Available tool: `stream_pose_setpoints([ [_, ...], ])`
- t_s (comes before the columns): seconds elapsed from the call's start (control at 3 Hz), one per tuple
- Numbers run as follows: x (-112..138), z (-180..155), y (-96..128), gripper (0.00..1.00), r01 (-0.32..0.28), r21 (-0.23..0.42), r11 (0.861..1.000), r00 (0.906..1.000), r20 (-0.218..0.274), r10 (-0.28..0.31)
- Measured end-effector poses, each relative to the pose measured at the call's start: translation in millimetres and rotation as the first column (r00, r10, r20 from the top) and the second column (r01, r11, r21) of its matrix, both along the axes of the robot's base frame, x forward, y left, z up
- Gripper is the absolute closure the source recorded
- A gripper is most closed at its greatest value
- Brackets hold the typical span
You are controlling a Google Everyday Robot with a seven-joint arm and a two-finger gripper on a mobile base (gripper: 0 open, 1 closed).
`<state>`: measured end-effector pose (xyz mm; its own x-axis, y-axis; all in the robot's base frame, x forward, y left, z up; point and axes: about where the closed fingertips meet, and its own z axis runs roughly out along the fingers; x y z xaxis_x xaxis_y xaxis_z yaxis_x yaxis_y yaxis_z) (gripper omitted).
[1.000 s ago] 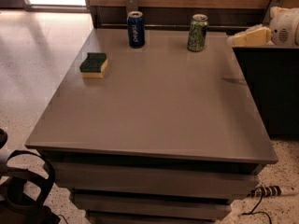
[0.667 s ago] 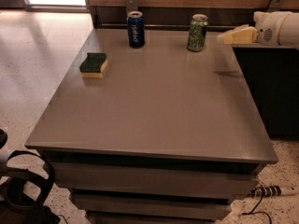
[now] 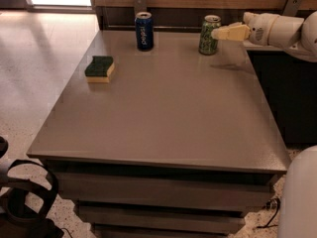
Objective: Move green can near sponge
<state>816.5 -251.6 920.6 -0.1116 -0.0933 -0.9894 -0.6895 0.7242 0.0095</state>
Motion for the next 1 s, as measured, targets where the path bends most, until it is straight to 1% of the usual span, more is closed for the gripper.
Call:
stream_pose_setpoints([
  [0.33, 15, -1, 11, 0.00, -0.019, 0.042, 0.999, 0.9995, 0.027, 0.017],
  [0.67, 26, -4, 17, 0.00, -0.019, 0.062, 0.998, 0.9987, 0.048, 0.016],
  [1.0, 33, -6, 16, 0.00, -0.002, 0.073, 0.997, 0.9981, 0.062, -0.002],
])
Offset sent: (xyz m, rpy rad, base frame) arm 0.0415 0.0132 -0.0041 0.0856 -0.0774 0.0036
